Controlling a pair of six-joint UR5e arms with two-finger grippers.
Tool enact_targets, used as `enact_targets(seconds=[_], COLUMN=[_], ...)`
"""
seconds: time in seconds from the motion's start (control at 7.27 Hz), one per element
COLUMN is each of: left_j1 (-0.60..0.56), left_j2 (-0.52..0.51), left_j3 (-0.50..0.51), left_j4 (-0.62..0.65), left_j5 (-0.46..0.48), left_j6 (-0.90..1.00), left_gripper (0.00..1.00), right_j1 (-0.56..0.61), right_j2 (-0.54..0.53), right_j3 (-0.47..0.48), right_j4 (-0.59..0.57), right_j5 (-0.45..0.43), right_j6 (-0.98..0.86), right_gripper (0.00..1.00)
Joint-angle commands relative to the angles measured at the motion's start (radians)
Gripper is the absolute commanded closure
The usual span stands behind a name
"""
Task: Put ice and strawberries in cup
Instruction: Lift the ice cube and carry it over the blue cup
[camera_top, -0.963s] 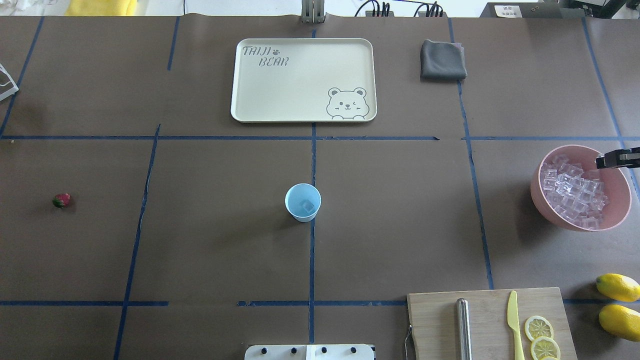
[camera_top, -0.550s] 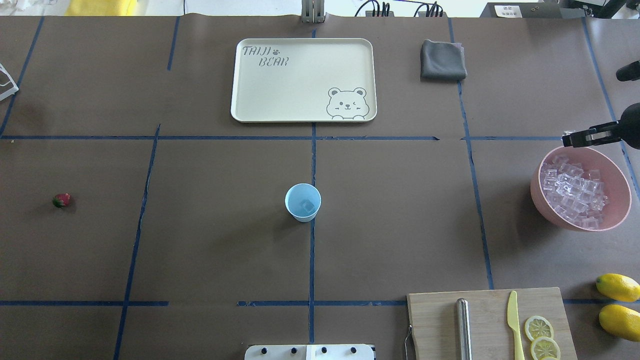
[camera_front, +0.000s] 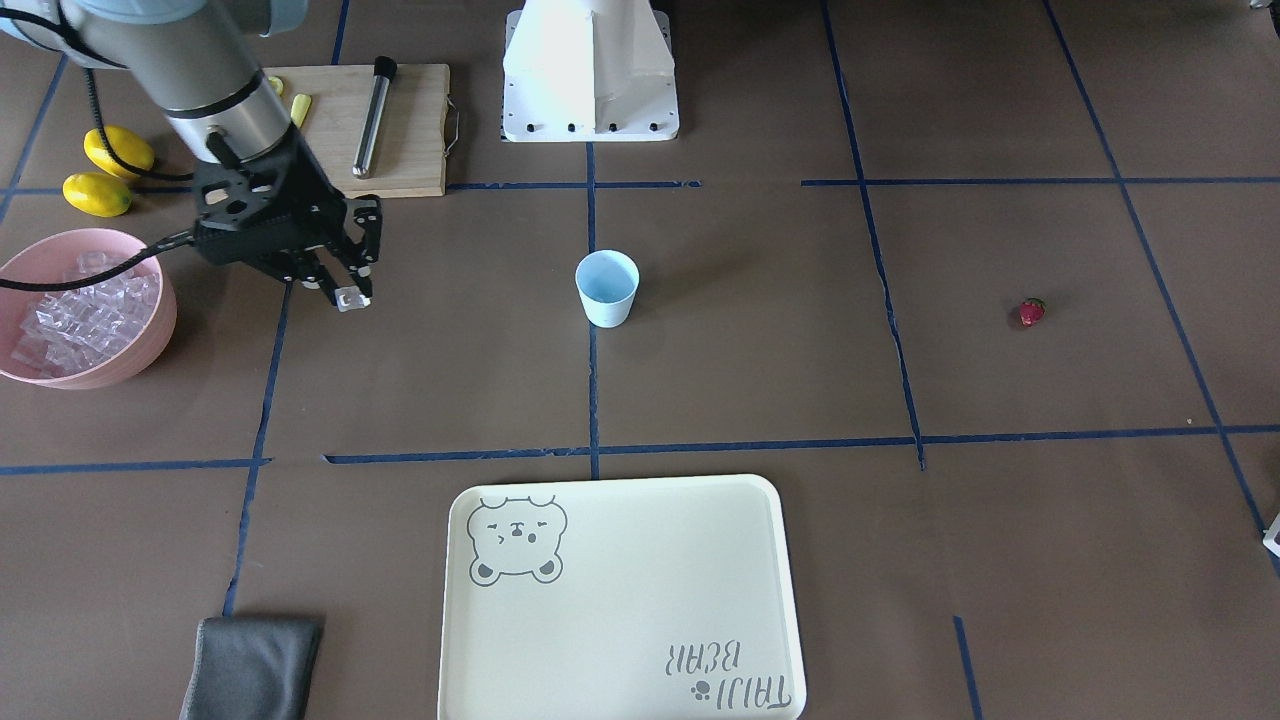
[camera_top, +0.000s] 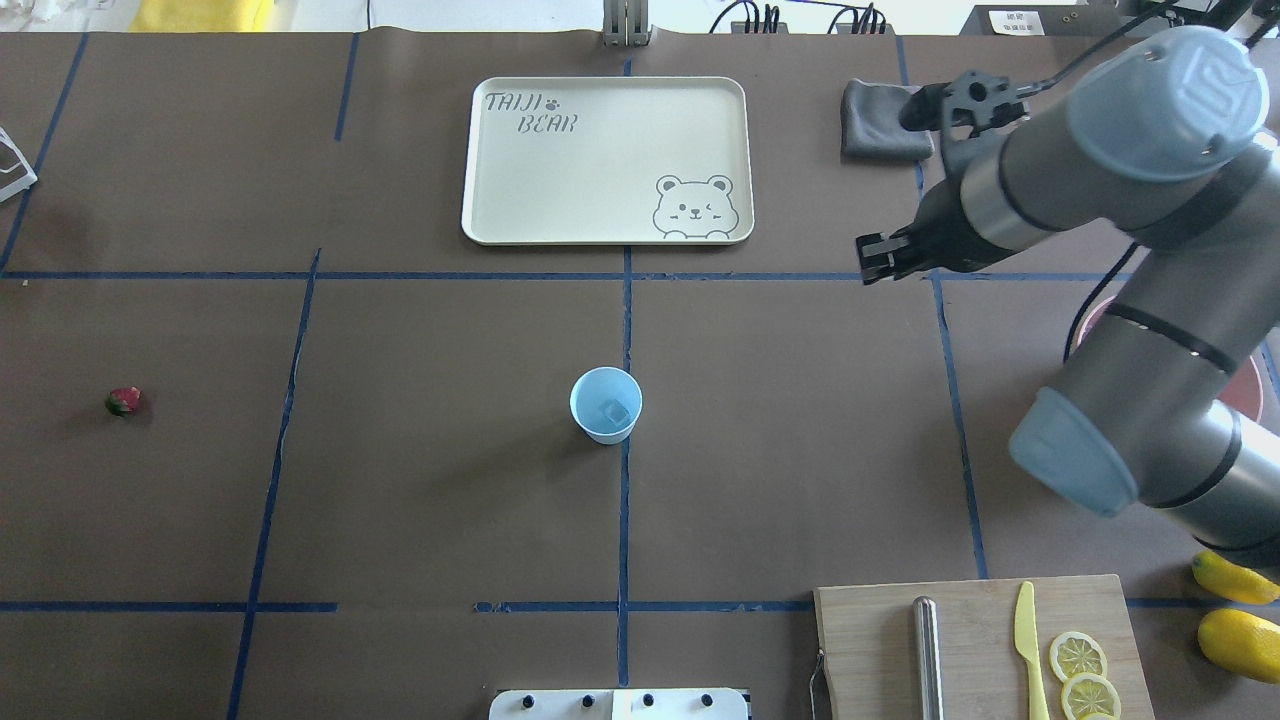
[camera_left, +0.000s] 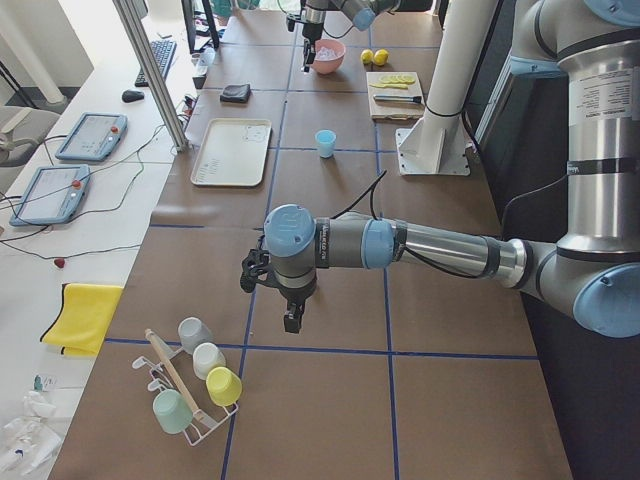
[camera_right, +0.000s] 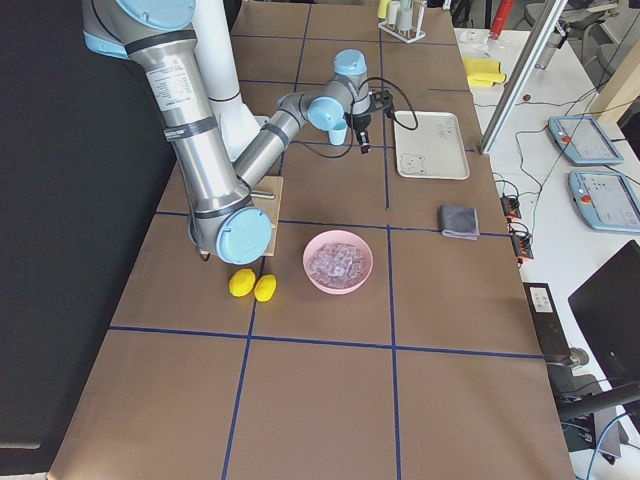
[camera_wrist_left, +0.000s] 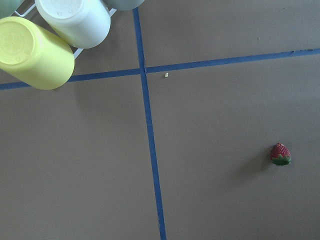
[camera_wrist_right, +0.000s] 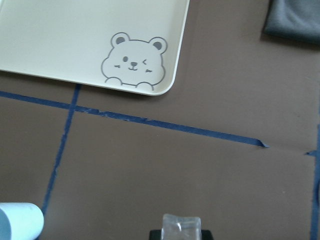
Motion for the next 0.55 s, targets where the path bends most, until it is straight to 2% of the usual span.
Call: enact_targets(seconds=[0.0,0.41], left_j1=[0.0,0.001], left_j2=[0.0,0.0], left_j3=[-0.001,0.001], left_j4=[0.0,0.0], left_j5=[0.006,0.008], left_j6=[-0.002,-0.002], left_gripper=[0.0,0.0], right_j1=[-0.16,-0.258], right_j2=[0.176,0.362], right_j3=[-0.065,-0.287], right_j4=[-0.092,-0.09], right_j5=[-0.143,-0.218], right_j6=[0.151,0.249], right_gripper=[1.0,1.0])
